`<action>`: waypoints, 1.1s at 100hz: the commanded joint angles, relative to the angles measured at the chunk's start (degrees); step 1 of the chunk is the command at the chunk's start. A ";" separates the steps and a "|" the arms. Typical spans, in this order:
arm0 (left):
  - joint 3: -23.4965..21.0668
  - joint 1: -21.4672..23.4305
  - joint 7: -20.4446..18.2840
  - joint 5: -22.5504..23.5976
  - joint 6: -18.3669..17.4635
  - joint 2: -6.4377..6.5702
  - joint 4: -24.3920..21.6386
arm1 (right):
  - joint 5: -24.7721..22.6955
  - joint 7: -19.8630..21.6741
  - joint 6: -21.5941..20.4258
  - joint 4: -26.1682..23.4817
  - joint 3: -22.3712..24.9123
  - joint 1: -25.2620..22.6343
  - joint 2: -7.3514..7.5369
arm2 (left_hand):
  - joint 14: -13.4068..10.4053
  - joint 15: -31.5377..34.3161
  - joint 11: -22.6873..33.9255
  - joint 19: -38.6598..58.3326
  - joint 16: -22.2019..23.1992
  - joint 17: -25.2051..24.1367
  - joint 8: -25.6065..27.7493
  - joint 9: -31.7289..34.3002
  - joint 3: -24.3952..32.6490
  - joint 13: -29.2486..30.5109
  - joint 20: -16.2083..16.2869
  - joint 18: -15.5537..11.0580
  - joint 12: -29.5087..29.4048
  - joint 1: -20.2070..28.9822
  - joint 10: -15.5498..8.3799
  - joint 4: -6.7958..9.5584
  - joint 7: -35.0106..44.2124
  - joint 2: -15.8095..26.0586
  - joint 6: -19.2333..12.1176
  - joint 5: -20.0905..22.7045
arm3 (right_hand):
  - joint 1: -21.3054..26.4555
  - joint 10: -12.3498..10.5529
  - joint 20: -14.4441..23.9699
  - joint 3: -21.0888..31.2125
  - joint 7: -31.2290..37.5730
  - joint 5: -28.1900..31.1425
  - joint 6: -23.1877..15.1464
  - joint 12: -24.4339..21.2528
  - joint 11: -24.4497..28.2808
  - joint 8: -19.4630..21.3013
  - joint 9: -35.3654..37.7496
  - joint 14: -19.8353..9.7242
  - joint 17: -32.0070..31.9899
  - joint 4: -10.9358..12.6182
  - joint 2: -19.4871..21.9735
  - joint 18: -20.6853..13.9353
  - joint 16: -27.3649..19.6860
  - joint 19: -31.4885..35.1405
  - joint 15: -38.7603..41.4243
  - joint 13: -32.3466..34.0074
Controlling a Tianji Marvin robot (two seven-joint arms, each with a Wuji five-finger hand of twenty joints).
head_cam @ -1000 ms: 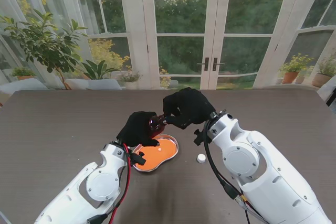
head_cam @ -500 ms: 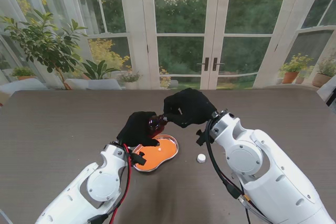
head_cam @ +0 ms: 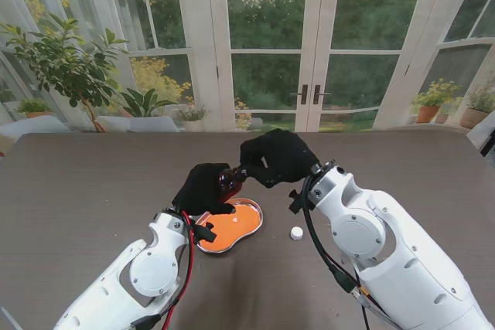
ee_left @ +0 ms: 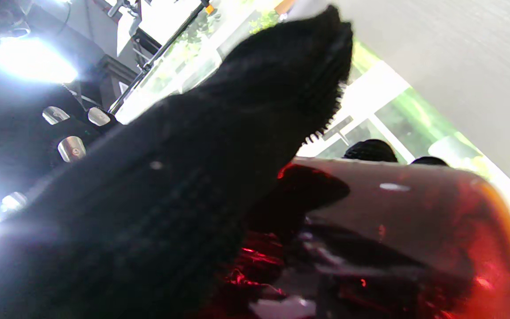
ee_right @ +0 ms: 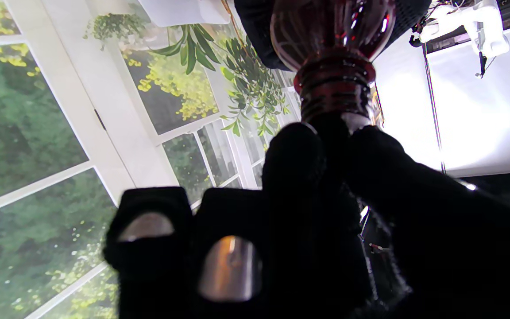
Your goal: Collect the cotton balls from the tray into a sample bottle
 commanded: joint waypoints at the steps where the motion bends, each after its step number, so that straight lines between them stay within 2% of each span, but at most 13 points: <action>1: 0.18 -0.12 -0.97 -0.19 -0.38 -0.58 -0.39 | -1.17 -0.79 -0.05 -0.04 -0.64 -0.06 -0.54 | 2.50 27.38 6.52 34.71 3.74 6.47 3.09 4.99 4.31 6.73 2.33 1.39 2.88 5.07 2.06 2.02 17.64 60.55 -3.65 5.87 | 0.37 0.92 1.07 3.76 -0.42 -1.42 0.66 0.01 -0.79 0.68 1.78 -2.78 1.20 1.59 -2.41 -1.32 -0.28 3.86 2.05 0.65; 9: 0.22 -0.13 -0.88 -0.20 -0.42 -0.61 -0.36 | -2.57 -2.72 -0.24 0.35 -1.05 0.13 -0.79 | 2.50 27.38 6.52 34.71 3.74 6.47 3.09 4.99 4.30 6.73 2.33 1.39 2.88 5.05 2.06 2.02 17.64 60.55 -3.65 5.87 | -1.45 0.24 0.60 1.98 2.64 0.71 -0.95 -0.94 -0.79 2.99 4.09 -3.04 2.47 1.14 -7.05 -0.91 0.21 3.99 2.89 0.64; 25: 0.19 -0.20 -0.79 -0.18 -0.52 -0.63 -0.35 | -3.30 -3.27 -0.03 0.44 -1.45 0.42 -0.86 | 2.50 27.38 6.52 34.71 3.74 6.47 3.10 4.98 4.30 6.73 2.33 1.39 2.88 5.08 2.02 2.02 17.63 60.54 -3.74 5.82 | -1.36 -0.13 0.27 0.74 4.06 0.61 -1.28 -0.92 -0.65 4.98 4.49 -3.53 2.80 0.58 -9.22 -0.95 0.35 3.88 2.93 0.66; 36: 0.11 -0.23 -0.69 -0.13 -0.58 -0.64 -0.37 | -3.34 -3.27 0.10 0.44 -1.53 0.49 -0.86 | 2.50 27.38 6.52 34.71 3.74 6.47 3.10 4.98 4.25 6.73 2.33 1.39 2.88 5.07 2.02 2.02 17.62 60.59 -3.70 5.82 | -3.63 -0.37 0.17 -0.44 5.40 -0.10 -1.63 -0.39 -0.10 6.95 4.14 -3.97 2.78 -1.44 -14.29 -0.92 0.26 3.91 2.72 0.69; 42: 0.04 -0.21 -0.65 -0.11 -0.57 -0.64 -0.41 | -3.29 -3.17 0.02 0.41 -1.45 0.47 -0.84 | 2.50 27.38 6.53 34.71 3.74 6.47 3.10 4.98 4.29 6.73 2.33 1.39 2.88 5.09 2.02 2.03 17.61 60.57 -3.71 5.81 | -3.72 -0.35 0.15 -0.09 5.31 -0.57 -1.92 -0.27 -0.07 7.01 3.52 -4.08 2.54 -1.32 -13.29 -0.97 0.16 3.81 2.48 0.66; 59: -0.04 -0.15 -0.48 -0.18 -0.48 -0.69 -0.53 | -1.51 -0.74 -0.49 -0.07 -0.68 0.23 -0.51 | 2.50 27.38 6.53 34.71 3.74 6.47 3.10 4.98 4.26 6.73 2.33 1.39 2.88 5.08 2.02 2.03 17.60 60.58 -3.66 5.83 | -2.10 0.82 0.59 3.11 1.35 -3.20 0.66 -0.81 -1.58 3.25 1.15 -3.12 0.70 1.82 -3.71 -1.15 -0.54 3.26 1.14 0.66; 81: 0.04 -0.24 -0.36 -0.46 -0.40 -0.78 -0.60 | -0.30 1.43 -0.97 -0.62 0.14 0.22 -0.16 | 2.50 27.38 6.51 34.71 3.74 6.47 3.10 4.97 4.28 6.73 2.33 1.39 2.87 5.07 2.05 2.03 17.58 60.57 -3.65 5.80 | 1.94 1.36 1.36 6.67 -1.74 -5.06 1.01 -0.68 -3.08 0.95 -1.51 -2.40 -1.80 0.76 -3.56 -1.59 -1.69 2.54 -1.25 0.63; 98: -0.03 -0.19 -0.32 -0.50 -0.29 -0.78 -0.71 | -0.69 1.22 -0.87 -0.94 0.55 0.11 -0.16 | 2.50 27.38 6.51 34.71 3.74 6.47 3.10 5.01 4.30 6.73 2.33 1.39 2.87 5.04 2.04 2.02 17.59 60.56 -3.64 5.89 | 1.15 1.91 1.69 6.60 -1.54 -3.83 -3.62 -0.49 -4.44 1.34 -4.59 -2.11 -2.62 0.80 -4.01 -2.05 -3.00 2.23 -4.06 0.64; 110: -0.05 -0.19 -0.27 -0.54 -0.23 -0.81 -0.78 | -1.16 0.23 -0.96 -0.88 0.65 0.11 -0.31 | 2.50 27.38 6.51 34.71 3.74 6.47 3.10 5.04 4.28 6.73 2.33 1.39 2.86 5.05 2.03 2.01 17.60 60.58 -3.62 5.93 | 2.54 1.78 1.80 7.15 -0.65 -1.94 -4.82 -0.51 -4.87 1.88 -5.15 -2.14 -2.74 1.11 -5.91 -2.13 -3.47 2.12 -5.08 0.68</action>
